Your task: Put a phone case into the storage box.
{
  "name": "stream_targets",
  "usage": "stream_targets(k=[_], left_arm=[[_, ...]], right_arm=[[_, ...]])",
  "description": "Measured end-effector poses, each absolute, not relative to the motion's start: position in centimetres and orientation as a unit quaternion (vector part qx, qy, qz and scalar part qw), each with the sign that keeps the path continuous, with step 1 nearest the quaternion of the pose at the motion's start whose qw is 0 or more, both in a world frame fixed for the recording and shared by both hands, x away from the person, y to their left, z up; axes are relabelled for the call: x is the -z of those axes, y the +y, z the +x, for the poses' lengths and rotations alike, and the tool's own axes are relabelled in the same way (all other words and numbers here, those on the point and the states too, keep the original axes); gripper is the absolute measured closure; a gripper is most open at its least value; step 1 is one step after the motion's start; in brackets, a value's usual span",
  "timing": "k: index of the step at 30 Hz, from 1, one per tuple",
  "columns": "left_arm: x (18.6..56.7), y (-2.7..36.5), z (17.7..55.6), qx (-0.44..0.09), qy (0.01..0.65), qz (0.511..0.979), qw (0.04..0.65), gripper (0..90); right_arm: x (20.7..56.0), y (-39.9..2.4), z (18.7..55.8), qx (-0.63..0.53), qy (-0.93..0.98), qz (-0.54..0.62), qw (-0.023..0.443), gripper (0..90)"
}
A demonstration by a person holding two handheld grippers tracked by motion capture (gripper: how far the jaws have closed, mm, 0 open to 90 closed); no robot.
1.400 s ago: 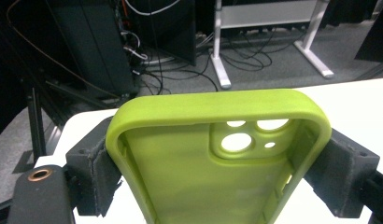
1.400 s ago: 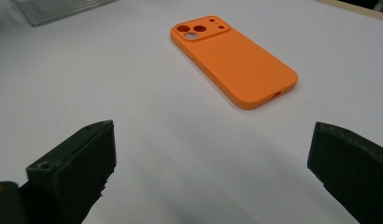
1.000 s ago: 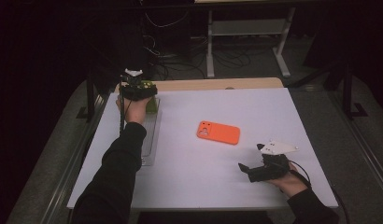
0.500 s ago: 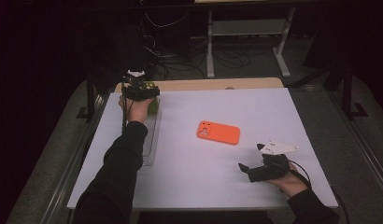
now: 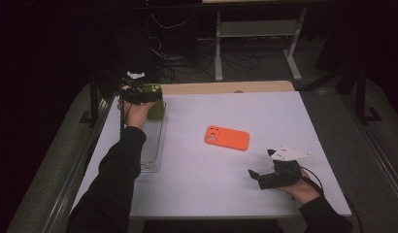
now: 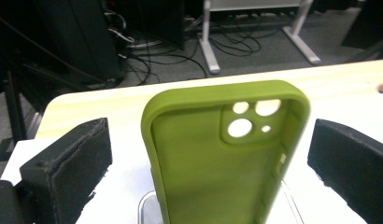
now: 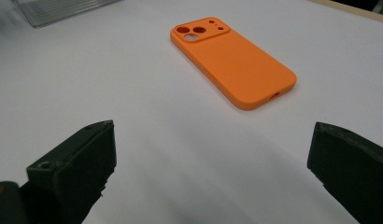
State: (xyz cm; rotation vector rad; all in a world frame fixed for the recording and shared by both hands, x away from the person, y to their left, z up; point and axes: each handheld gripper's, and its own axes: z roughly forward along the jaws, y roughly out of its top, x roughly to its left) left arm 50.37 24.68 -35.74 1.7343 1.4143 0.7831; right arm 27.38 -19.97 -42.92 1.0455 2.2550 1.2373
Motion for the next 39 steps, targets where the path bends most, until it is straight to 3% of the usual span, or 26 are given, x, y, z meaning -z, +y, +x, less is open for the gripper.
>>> stream_targets(k=[17, 26, 39], left_arm=[[33.4, 24.1, 45.7, -0.196, 0.446, 0.777, 0.399, 0.0], [32.5, 20.6, 42.7, -0.155, 0.366, 0.822, 0.408, 0.0], [34.2, 15.4, 38.2, -0.085, 0.260, 0.867, 0.418, 0.0]], right_arm=[[42.9, -20.1, 27.4, -0.437, 0.798, 0.371, 0.185, 0.4], [42.6, -19.4, 27.8, -0.442, 0.797, 0.367, 0.186, 0.4], [42.6, -19.5, 27.7, -0.440, 0.802, 0.362, 0.177, 0.4]])
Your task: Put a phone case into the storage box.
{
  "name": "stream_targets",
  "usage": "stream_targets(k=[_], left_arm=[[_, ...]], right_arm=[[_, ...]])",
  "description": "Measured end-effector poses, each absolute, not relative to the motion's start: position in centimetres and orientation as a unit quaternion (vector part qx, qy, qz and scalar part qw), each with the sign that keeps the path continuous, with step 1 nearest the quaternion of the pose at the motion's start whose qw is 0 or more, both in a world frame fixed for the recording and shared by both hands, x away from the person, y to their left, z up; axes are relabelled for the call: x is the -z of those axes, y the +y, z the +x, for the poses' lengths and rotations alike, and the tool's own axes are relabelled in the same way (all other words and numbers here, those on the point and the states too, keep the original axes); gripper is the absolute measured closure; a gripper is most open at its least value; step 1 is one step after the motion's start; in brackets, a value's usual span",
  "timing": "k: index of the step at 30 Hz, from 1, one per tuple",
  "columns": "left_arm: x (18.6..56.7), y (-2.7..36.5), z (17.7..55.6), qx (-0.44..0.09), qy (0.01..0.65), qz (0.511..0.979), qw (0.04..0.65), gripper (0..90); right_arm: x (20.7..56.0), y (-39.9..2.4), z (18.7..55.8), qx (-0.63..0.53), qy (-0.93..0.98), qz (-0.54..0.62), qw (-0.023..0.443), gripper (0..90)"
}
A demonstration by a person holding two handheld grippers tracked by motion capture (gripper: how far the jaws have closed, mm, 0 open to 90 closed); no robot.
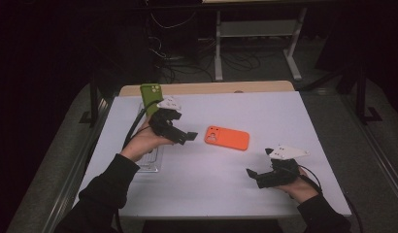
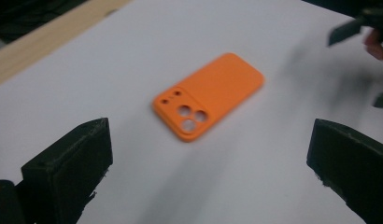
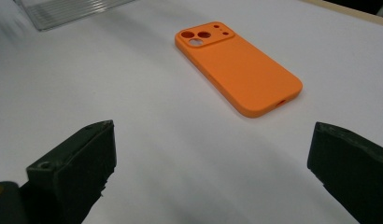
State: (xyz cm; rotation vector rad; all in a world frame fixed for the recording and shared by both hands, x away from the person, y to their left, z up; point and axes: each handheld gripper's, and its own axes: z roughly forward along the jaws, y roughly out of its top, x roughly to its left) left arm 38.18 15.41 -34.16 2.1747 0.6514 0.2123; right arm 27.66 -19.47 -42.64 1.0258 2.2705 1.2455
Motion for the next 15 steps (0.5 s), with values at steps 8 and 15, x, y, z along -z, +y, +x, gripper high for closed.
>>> stream_targets(k=[8, 15], left_arm=[[35.1, 13.4, 35.6, -0.066, 0.225, 0.870, 0.434, 0.0], [36.9, 13.0, 33.1, -0.056, 0.216, 0.869, 0.442, 0.0]], right_arm=[[42.7, -19.4, 27.4, -0.439, 0.807, 0.355, 0.175, 0.4], [42.6, -19.1, 27.2, -0.441, 0.813, 0.342, 0.168, 0.4]])
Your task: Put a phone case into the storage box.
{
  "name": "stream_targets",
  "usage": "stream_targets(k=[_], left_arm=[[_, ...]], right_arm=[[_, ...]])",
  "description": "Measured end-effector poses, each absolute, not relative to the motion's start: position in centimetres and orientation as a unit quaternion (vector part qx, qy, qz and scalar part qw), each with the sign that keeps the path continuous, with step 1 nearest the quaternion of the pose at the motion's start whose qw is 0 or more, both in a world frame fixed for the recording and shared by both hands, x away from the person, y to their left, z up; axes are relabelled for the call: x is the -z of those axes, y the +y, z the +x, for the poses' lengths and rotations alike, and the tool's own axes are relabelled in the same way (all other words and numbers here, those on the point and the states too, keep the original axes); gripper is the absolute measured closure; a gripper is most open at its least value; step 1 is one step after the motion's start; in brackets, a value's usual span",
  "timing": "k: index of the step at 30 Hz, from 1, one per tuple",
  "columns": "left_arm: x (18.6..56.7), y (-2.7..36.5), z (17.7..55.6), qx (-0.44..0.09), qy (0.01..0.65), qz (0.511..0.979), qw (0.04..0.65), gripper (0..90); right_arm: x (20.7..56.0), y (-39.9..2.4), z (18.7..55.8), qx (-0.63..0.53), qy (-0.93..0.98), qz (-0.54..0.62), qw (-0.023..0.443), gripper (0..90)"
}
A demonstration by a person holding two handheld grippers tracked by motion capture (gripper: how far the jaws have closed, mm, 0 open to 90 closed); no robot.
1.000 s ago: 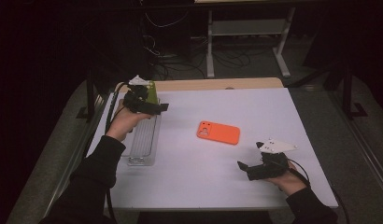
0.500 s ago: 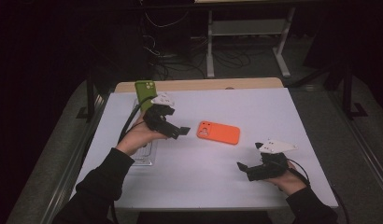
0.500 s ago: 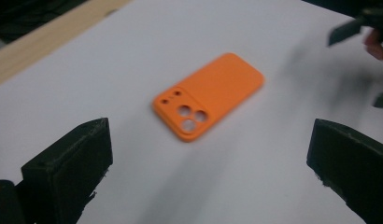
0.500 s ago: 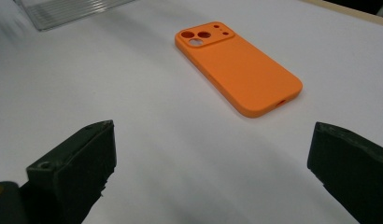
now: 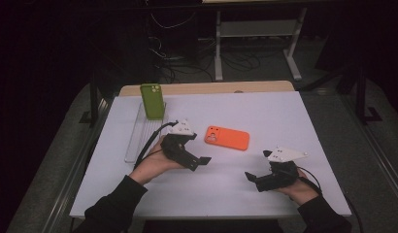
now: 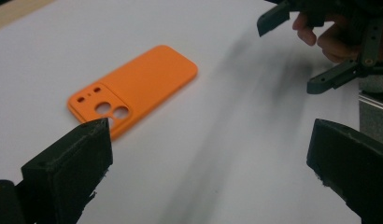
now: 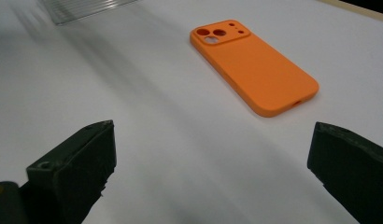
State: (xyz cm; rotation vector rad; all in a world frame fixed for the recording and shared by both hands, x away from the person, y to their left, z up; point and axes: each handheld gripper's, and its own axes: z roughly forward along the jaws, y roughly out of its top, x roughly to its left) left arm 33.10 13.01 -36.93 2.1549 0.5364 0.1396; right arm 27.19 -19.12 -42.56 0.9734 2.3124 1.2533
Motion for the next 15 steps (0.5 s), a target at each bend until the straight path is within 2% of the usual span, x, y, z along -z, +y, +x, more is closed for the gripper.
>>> stream_targets(k=[9, 15], left_arm=[[40.1, 13.1, 31.5, -0.046, 0.219, 0.872, 0.434, 0.0], [40.7, 13.6, 31.1, -0.043, 0.212, 0.874, 0.435, 0.0]], right_arm=[[42.4, -18.8, 27.5, -0.444, 0.817, 0.333, 0.155, 2.7], [41.9, -18.3, 28.0, -0.419, 0.830, 0.337, 0.146, 2.0]])
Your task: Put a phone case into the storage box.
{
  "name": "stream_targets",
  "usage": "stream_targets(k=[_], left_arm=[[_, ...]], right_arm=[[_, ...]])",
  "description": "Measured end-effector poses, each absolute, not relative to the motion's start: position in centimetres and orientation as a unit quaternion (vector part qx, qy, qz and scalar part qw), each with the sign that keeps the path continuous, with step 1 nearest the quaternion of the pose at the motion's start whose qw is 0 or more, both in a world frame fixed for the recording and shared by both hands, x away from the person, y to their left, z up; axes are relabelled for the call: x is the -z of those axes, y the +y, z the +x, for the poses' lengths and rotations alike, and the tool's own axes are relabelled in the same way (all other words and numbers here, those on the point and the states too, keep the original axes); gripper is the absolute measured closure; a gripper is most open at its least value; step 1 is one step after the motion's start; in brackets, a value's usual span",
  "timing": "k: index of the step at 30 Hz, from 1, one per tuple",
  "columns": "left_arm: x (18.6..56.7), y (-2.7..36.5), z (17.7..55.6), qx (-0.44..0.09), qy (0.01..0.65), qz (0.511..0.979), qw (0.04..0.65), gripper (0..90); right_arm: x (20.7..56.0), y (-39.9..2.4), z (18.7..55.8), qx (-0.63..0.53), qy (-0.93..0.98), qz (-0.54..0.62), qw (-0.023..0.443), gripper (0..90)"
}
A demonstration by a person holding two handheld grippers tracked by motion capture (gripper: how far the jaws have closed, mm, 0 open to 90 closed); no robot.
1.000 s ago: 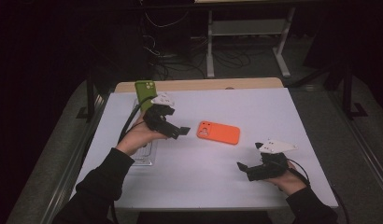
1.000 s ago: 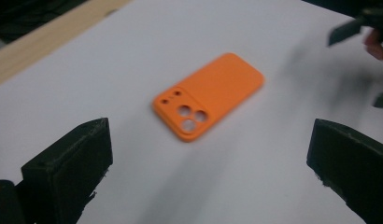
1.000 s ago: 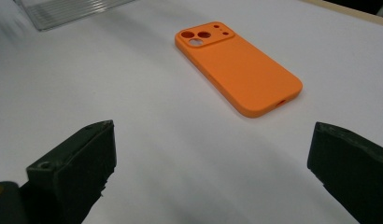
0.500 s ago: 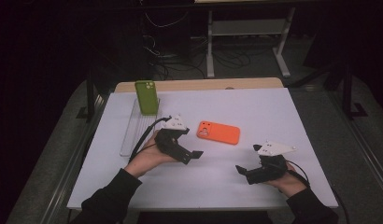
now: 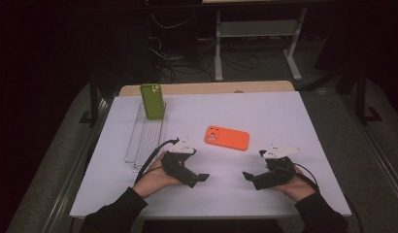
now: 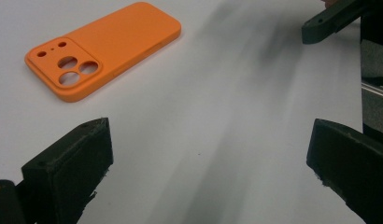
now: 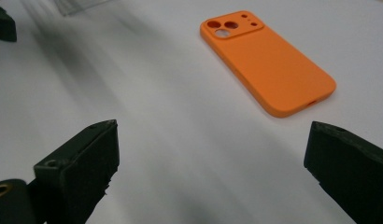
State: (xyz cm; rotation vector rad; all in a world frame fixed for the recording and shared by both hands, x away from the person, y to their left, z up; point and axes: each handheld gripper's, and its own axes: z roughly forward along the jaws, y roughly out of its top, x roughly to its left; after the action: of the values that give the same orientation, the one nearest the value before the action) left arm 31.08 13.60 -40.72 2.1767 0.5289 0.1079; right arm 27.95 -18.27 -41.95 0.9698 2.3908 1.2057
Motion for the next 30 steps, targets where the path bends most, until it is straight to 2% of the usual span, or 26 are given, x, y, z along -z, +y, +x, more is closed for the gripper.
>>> stream_targets(k=[6, 8, 14, 17, 20, 23, 26, 30], left_arm=[[41.1, 13.9, 31.3, -0.040, 0.219, 0.868, 0.444, 0.1], [41.1, 13.9, 31.3, -0.041, 0.219, 0.868, 0.443, 0.1], [41.1, 13.9, 31.4, -0.039, 0.216, 0.869, 0.444, 0.2], [41.1, 13.8, 31.3, -0.037, 0.219, 0.868, 0.444, 0.2], [41.1, 13.9, 31.4, -0.038, 0.219, 0.867, 0.446, 0.2], [41.2, 13.9, 31.5, -0.040, 0.218, 0.865, 0.449, 0.3], [41.2, 14.0, 31.5, -0.038, 0.219, 0.867, 0.446, 0.3], [41.2, 14.1, 31.5, -0.041, 0.222, 0.865, 0.448, 2.9]], right_arm=[[41.7, -17.4, 28.8, -0.396, 0.845, 0.330, 0.139, 1.6], [41.5, -17.5, 29.4, -0.395, 0.844, 0.336, 0.138, 6.0], [40.8, -17.9, 31.6, -0.390, 0.834, 0.363, 0.140, 29.7], [40.4, -17.8, 33.0, -0.386, 0.831, 0.374, 0.146, 45.0], [40.3, -17.5, 34.7, -0.377, 0.823, 0.393, 0.163, 65.2], [40.6, -17.3, 36.8, -0.362, 0.825, 0.400, 0.168, 77.6], [41.0, -17.0, 38.8, -0.347, 0.824, 0.415, 0.166, 87.0], [41.6, -16.8, 41.1, -0.337, 0.820, 0.431, 0.168, 88.3]])
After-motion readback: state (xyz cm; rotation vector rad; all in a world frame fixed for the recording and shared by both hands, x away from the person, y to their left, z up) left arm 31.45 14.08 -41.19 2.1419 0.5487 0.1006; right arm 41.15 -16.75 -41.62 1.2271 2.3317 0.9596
